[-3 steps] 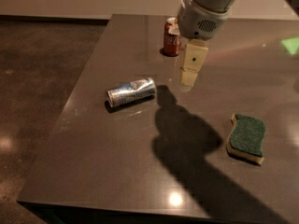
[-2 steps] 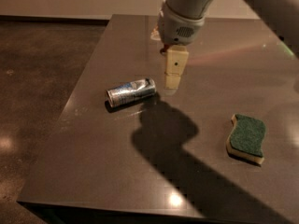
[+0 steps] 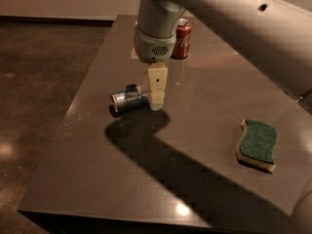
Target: Place redbull can upright
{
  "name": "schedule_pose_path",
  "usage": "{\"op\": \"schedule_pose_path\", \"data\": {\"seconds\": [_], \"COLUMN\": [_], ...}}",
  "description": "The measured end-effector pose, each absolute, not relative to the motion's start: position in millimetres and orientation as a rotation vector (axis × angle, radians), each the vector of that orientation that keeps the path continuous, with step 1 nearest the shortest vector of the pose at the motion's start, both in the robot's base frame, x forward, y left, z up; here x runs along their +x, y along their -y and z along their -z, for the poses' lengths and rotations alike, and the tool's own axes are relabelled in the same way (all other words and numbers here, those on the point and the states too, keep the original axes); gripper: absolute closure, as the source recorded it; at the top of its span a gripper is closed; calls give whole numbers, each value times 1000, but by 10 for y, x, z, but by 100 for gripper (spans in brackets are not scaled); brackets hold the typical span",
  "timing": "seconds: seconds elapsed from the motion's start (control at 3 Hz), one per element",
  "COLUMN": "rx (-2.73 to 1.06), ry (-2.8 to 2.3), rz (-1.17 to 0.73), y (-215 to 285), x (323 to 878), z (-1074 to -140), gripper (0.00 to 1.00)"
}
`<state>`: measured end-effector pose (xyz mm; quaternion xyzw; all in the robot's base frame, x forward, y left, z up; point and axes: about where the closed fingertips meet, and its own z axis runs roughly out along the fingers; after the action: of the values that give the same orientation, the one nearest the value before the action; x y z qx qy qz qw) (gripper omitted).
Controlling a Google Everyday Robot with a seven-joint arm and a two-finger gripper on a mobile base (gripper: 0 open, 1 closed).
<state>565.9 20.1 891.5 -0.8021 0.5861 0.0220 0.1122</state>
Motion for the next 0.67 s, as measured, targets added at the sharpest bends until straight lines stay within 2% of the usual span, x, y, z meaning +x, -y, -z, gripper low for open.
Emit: {"op": "schedule_pose_path", "data": {"seconds": [0.67], "rx": [-2469], "ry": [-1678], "rz": [-33], "y": [-471], "x": [5629], "z": [-8602], "gripper": [0]}}
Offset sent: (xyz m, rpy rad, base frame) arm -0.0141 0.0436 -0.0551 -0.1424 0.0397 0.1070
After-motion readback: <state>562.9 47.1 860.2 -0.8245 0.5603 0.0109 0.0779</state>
